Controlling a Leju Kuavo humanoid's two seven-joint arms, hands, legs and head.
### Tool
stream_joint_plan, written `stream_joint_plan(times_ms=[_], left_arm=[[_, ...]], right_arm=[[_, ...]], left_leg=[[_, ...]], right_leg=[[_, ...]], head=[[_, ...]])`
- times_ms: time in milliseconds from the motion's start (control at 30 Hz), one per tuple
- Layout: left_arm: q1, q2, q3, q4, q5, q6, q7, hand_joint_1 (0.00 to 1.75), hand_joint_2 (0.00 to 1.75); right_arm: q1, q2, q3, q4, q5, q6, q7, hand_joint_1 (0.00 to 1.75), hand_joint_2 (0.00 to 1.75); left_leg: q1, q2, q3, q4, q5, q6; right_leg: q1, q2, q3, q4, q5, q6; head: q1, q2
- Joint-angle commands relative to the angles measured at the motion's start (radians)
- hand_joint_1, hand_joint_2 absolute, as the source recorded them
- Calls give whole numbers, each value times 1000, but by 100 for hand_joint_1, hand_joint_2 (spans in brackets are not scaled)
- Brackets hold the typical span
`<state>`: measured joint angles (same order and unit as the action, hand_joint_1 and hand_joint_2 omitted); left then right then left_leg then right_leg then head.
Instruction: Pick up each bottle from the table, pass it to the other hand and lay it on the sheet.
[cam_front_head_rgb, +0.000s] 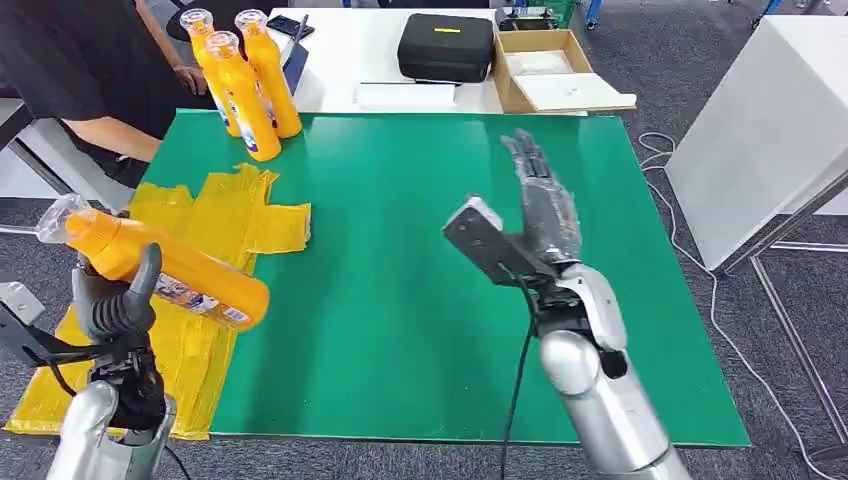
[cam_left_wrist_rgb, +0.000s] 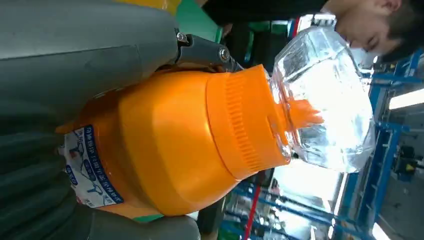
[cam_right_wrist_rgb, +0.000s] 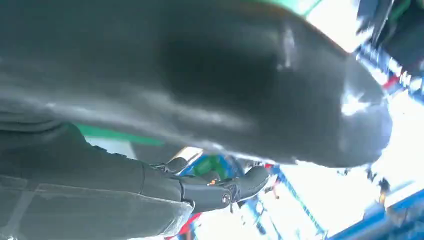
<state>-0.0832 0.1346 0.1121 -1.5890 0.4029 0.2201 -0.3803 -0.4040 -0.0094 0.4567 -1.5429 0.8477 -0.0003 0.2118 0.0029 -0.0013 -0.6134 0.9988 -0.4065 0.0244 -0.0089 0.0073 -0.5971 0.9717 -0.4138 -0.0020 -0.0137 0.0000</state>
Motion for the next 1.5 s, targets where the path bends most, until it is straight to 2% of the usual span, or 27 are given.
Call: stream_joint_plan(times_ms=[33,100,167,200,233,267,300,333,433,500,700,767,867,900,1067,1100,1133,1167,1233,1500], left_arm=[[-99,65,-35,193,-243,149,-127,175,175],[-102,64,-36,194,-244,150,-128,175,175],[-126,93,-85,233,-451,294,-161,175,175],[-152,108,-110,268,-614,403,-163,175,175],[-170,117,-126,290,-693,449,-162,175,175],[-199,99,-84,326,-922,478,-155,175,175],[-221,82,-55,346,-1043,478,-152,175,175],[-268,69,-19,397,-1290,478,-127,175,175],[-327,75,-37,489,-1666,478,-56,175,175],[-332,98,-93,538,-1769,478,5,175,175],[-321,129,-172,599,-1843,478,75,175,175],[-367,157,-280,748,-1963,478,178,175,175],[-374,162,-304,765,-1971,478,192,175,175],[-409,171,-389,879,-1974,478,247,175,175],[-419,164,-463,1009,-1929,478,290,175,175],[-418,165,-471,1023,-1932,478,295,21,175],[-418,165,-471,1023,-1932,478,295,0,175],[-457,151,-495,1144,-1924,459,271,0,0],[-476,149,-514,1189,-1912,398,245,0,0],[-476,149,-514,1189,-1912,398,245,0,0]], right_arm=[[95,-176,-79,-120,-41,-51,-29,0,0],[101,-179,-80,-123,-41,-53,-31,0,0],[120,-195,-78,-143,-48,-65,-40,0,0],[130,-209,-73,-152,-49,-67,-43,0,0],[137,-213,-73,-157,-63,-69,-49,0,0],[137,-221,-66,-158,-68,-68,-53,0,0],[134,-224,-61,-158,-80,-66,-55,0,0],[124,-231,-48,-154,-96,-62,-59,0,0],[109,-236,-26,-156,-117,-49,-59,0,0],[105,-242,-10,-159,-123,-42,-61,0,0],[98,-243,4,-159,-128,-37,-65,0,0],[66,-234,19,-146,-137,-22,-67,0,0],[63,-233,20,-144,-137,-21,-67,0,0],[66,-230,22,-145,-138,-16,-65,0,0],[118,-224,19,-168,-115,-19,-65,0,0],[122,-221,18,-171,-112,-19,-65,0,0],[122,-221,18,-171,-112,-19,-65,0,0],[127,-215,13,-174,-101,-14,-69,0,0],[129,-215,11,-174,-97,-8,-73,0,0],[129,-215,11,-174,-97,-8,-73,0,0]], left_leg=[[0,-4,3,-1,0,-1],[0,-4,4,0,-1,-2],[0,-4,4,0,-1,-2],[0,-5,5,0,-1,-2],[0,-5,2,-1,0,-1],[0,-4,1,-1,1,-1],[0,-6,2,0,1,-2],[0,-4,1,0,1,-1],[0,-5,2,0,1,-2],[0,-4,2,0,1,-1],[-1,0,4,-1,0,-1],[0,-1,5,-1,-1,-2],[-1,-1,4,0,0,-2],[0,0,2,0,1,-1],[0,-1,5,-1,1,-2],[0,0,3,-2,1,-1],[-1,-1,6,-2,0,-2],[0,1,3,-1,0,-1],[0,0,4,-1,0,-2],[0,0,3,-1,1,-1]], right_leg=[[0,-5,5,-1,-2,0],[0,-6,6,-1,-3,0],[0,-5,5,0,-2,0],[0,-6,6,0,-3,0],[0,-6,4,0,-2,0],[0,-5,3,-1,-1,0],[0,-7,4,0,-2,0],[0,-5,2,0,-1,0],[0,-7,3,1,-2,0],[0,-6,3,0,-1,0],[-1,-2,4,0,0,0],[0,-3,6,0,-1,0],[-1,-2,4,1,-1,0],[0,-1,3,1,0,0],[0,-3,6,0,0,0],[0,-1,4,-1,1,0],[-1,-2,6,-1,-1,0],[0,-1,3,0,0,0],[0,-2,4,0,0,0],[0,-2,3,0,1,0]], head=[[0,0],[0,0],[0,0],[0,0],[0,0],[0,0],[0,0],[0,0],[0,0],[0,0],[0,0],[0,0],[0,0],[0,0],[0,0],[0,0],[0,0],[0,0],[0,0],[0,0]])
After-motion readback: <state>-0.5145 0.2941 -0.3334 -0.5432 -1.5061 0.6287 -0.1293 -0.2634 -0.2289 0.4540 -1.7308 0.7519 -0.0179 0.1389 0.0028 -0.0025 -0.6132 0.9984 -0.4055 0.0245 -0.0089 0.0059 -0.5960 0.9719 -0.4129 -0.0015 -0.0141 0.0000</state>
